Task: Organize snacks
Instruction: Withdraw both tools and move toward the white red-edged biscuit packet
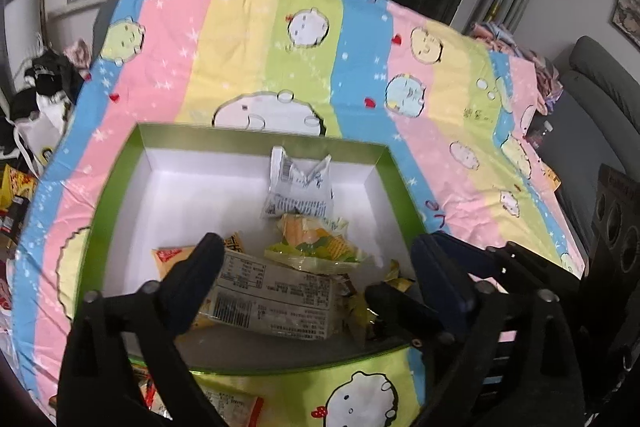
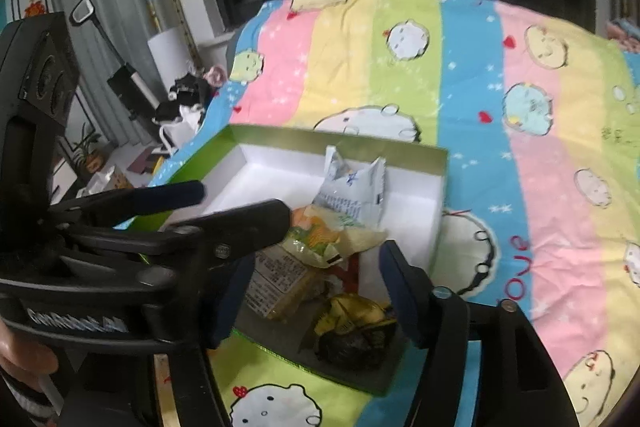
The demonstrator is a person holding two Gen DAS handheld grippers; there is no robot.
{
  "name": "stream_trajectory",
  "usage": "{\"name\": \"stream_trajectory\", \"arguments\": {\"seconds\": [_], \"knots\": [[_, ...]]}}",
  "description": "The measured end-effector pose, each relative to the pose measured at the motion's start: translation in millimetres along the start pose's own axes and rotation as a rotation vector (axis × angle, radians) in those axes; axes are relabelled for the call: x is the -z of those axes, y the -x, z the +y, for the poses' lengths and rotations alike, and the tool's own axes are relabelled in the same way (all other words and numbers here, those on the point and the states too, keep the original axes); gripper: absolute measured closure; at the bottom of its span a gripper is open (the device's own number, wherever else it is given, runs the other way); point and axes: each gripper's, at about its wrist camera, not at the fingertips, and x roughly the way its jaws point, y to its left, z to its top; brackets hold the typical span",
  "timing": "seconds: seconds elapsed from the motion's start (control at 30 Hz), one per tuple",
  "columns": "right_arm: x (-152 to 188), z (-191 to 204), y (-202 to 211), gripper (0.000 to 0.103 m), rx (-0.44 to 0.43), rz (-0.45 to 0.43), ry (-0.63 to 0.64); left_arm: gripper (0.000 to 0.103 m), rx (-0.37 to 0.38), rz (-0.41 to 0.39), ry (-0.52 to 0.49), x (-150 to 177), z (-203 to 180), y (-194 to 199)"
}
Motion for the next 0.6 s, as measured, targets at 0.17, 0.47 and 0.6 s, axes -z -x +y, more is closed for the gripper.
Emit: {"name": "stream_trajectory", "arguments": {"seconds": [0.17,0.47,0.6], "knots": [[5,-3,26,0.030,0.005,-0.044,-0.032,0.002,0.006,-0.032,0.010,2,-6,21],[28,5,78,0.026,-0.022,-0.088,-0.060,0.001,0.002,-0.061,0.012,24,-21,67],[39,11,90,0.024,-0.055,-0.065,-0.063,0.001,-0.025,-0.074,-0.013,38,-31,87]]}}
